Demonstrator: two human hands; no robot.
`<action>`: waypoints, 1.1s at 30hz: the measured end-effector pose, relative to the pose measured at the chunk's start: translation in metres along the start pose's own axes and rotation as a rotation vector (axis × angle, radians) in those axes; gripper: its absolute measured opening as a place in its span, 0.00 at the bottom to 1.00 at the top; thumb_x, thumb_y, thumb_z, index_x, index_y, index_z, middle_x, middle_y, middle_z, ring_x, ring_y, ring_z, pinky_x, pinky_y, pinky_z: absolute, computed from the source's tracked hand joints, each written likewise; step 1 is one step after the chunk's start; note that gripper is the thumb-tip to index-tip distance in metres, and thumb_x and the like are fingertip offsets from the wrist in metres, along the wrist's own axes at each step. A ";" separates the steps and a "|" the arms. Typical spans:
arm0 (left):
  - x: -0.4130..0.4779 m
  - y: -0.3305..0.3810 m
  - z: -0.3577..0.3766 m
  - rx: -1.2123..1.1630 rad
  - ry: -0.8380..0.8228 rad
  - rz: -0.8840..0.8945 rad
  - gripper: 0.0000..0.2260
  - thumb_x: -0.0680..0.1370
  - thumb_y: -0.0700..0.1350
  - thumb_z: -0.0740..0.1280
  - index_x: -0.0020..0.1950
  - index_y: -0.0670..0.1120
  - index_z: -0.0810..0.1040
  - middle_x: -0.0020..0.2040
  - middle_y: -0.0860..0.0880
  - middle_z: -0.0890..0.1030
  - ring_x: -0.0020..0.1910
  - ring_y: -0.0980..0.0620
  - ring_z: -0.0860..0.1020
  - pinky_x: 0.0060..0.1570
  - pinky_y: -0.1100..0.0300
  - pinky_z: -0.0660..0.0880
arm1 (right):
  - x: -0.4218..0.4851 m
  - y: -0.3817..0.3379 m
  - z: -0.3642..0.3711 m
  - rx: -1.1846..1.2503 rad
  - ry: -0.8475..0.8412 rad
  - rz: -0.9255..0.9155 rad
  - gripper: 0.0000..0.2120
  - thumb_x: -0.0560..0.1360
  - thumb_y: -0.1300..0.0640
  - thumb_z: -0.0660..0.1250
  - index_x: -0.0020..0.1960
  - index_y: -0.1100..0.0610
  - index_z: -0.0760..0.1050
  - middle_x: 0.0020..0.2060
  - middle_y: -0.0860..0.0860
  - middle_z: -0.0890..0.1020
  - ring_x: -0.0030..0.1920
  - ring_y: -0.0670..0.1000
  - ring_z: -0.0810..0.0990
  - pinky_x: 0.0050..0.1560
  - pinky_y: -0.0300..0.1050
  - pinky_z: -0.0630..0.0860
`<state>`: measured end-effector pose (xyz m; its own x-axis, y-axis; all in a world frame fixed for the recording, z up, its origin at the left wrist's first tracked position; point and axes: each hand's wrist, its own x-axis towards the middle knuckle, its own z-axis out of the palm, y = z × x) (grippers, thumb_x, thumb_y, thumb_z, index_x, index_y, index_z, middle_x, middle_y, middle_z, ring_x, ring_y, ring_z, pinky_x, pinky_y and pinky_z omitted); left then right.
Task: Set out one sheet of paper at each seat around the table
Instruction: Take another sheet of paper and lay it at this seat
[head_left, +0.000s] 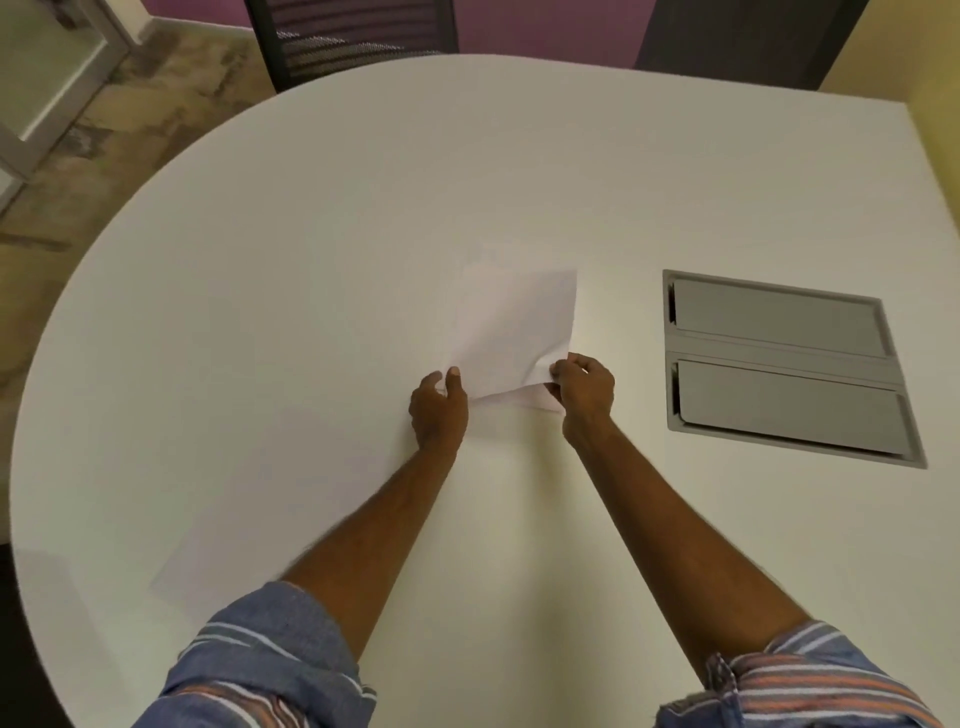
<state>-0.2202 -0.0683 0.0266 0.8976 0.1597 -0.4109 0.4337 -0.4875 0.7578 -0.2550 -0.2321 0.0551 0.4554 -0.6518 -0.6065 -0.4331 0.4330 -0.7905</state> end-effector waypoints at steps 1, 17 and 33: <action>0.001 -0.002 0.001 -0.034 0.000 -0.069 0.23 0.83 0.54 0.61 0.71 0.39 0.74 0.69 0.40 0.77 0.68 0.41 0.75 0.68 0.50 0.70 | -0.001 0.001 -0.004 0.009 -0.014 0.009 0.10 0.72 0.67 0.67 0.53 0.64 0.79 0.49 0.57 0.82 0.45 0.55 0.82 0.50 0.48 0.83; -0.136 -0.071 -0.020 -0.054 -0.239 -0.032 0.16 0.76 0.42 0.73 0.63 0.40 0.81 0.55 0.44 0.84 0.51 0.45 0.80 0.54 0.58 0.76 | -0.105 0.070 -0.188 -0.476 0.126 0.018 0.06 0.69 0.59 0.72 0.35 0.58 0.81 0.36 0.55 0.84 0.31 0.55 0.81 0.44 0.48 0.82; -0.295 -0.101 0.000 -0.220 -0.662 -0.060 0.11 0.72 0.35 0.75 0.53 0.43 0.84 0.48 0.46 0.86 0.48 0.44 0.85 0.53 0.47 0.83 | -0.216 0.107 -0.367 -0.571 0.304 -0.054 0.04 0.68 0.69 0.76 0.42 0.65 0.83 0.42 0.62 0.85 0.42 0.60 0.86 0.48 0.53 0.85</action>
<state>-0.5283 -0.0665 0.0711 0.6652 -0.4096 -0.6243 0.5494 -0.2977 0.7807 -0.6856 -0.2735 0.1324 0.2838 -0.8469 -0.4497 -0.7996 0.0499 -0.5985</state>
